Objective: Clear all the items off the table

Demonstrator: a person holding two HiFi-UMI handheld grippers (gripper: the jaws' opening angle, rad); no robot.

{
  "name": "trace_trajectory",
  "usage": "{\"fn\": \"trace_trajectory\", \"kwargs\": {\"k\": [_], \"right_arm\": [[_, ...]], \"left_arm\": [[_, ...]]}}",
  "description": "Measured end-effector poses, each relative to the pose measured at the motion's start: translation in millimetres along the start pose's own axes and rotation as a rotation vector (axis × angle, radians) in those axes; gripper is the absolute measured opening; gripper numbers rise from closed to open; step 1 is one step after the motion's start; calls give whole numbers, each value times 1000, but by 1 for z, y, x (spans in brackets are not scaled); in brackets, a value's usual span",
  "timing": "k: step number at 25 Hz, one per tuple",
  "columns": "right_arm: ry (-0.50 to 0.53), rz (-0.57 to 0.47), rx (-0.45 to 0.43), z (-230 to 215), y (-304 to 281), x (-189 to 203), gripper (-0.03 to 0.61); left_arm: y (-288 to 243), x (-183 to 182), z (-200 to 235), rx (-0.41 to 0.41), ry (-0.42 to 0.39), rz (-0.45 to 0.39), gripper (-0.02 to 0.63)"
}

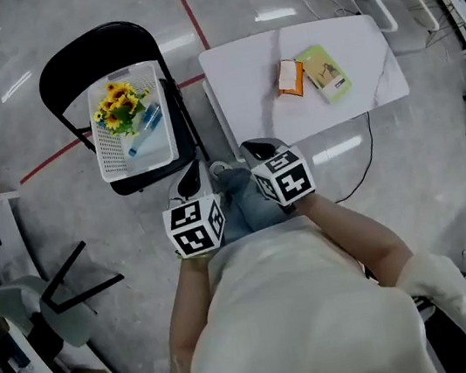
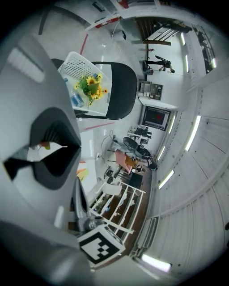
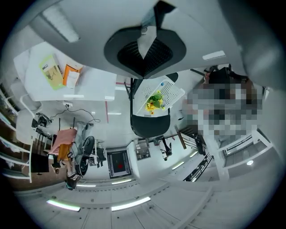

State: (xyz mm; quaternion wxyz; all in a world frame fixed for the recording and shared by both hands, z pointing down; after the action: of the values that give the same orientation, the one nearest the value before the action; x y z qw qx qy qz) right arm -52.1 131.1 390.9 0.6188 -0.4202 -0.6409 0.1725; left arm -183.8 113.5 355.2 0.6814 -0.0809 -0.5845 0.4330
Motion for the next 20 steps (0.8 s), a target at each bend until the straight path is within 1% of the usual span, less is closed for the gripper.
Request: {"fn": "trace_trajectory", "kwargs": {"k": [5,11,16,20], "right_arm": [[-59,-21,63,-8,23,18,-2],[-69,-17,82,-12,45,30,-2],[-118,-49,126,-29,58,28,-2],[-168,-67,162,-51,65,30,-2]], "left_arm": [[6,13,-20,66,-37,18,10],[10,23,-43,123,-63,40,9],[5,23,-52,151,-86,61,9],[-5,19,-59,157,-106,73,9]]}}
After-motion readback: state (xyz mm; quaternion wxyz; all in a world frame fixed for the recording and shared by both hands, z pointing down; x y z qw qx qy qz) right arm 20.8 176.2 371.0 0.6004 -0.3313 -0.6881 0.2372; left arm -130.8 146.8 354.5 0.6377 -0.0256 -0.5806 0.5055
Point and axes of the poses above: the fingertips, and each gripper's own axes: y backward along the fingers, z to its left, x out of its underside, the point moved 3 cm from there along y, backward along the fingers, and after that the axes turned 3 degrees about y, right-handed, at the moved point
